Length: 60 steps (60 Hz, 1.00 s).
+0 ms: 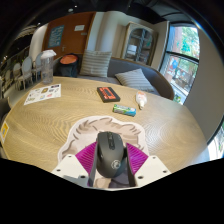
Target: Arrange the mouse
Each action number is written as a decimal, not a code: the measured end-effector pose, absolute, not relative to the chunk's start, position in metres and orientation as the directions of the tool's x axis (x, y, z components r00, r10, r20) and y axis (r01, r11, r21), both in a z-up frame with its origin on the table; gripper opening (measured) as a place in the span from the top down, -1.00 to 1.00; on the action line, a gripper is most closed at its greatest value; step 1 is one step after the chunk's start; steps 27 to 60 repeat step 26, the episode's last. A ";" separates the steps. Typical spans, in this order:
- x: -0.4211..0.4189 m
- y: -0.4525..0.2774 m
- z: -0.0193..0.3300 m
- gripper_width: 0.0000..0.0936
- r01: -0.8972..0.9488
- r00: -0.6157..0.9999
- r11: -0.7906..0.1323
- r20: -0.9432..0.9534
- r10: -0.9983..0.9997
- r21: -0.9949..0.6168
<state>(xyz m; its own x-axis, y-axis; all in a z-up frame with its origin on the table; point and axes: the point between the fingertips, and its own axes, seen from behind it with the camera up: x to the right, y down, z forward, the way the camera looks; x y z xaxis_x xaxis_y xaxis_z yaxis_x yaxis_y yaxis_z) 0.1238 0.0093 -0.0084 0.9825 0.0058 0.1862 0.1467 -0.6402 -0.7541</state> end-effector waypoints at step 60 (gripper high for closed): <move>0.117 -0.076 0.043 -0.83 0.043 0.996 -0.502 -0.005 0.093 -0.864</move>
